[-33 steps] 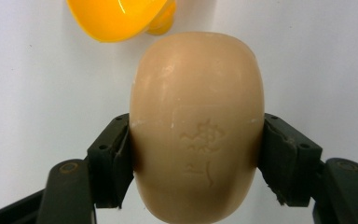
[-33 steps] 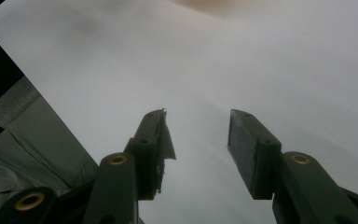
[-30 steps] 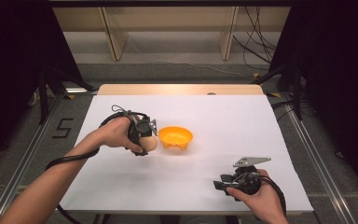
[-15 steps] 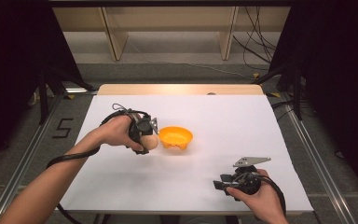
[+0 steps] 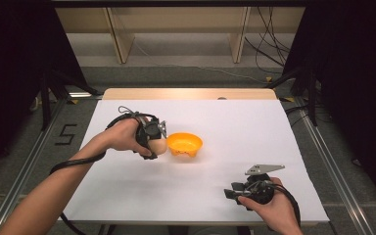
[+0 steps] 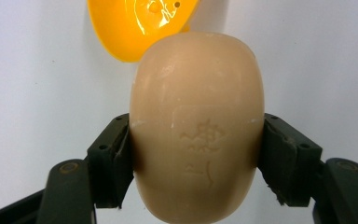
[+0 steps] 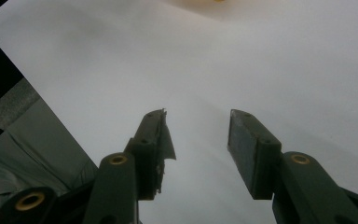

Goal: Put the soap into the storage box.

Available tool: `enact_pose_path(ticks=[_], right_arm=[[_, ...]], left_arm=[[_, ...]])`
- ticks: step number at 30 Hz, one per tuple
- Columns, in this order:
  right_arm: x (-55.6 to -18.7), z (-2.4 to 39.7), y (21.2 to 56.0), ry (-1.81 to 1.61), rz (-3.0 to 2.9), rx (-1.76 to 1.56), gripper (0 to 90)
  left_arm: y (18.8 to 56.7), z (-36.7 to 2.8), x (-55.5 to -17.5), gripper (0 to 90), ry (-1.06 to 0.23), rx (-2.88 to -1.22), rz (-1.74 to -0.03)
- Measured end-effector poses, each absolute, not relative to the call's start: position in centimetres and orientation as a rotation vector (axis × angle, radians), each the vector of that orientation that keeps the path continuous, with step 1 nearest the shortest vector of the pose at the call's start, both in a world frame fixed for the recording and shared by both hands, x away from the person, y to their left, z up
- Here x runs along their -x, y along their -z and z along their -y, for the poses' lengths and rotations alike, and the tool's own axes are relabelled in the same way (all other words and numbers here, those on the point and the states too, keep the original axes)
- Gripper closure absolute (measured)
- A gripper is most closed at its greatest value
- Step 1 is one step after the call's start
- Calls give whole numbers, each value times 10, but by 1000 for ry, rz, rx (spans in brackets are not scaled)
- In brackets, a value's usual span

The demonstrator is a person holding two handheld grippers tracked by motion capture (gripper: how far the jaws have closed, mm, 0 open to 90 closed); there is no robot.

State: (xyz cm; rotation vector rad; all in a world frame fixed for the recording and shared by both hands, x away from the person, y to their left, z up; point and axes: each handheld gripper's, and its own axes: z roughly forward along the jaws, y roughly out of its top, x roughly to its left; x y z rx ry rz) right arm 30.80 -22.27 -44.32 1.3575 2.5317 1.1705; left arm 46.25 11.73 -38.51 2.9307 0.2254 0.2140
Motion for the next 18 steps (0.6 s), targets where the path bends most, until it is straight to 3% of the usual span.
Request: enact_pose_path(ticks=[18], right_arm=[[-308, 223, 443, -1175, -2523, -1356, 568]], left_arm=[[383, -110, -468, 327, -239, -2905, -201]])
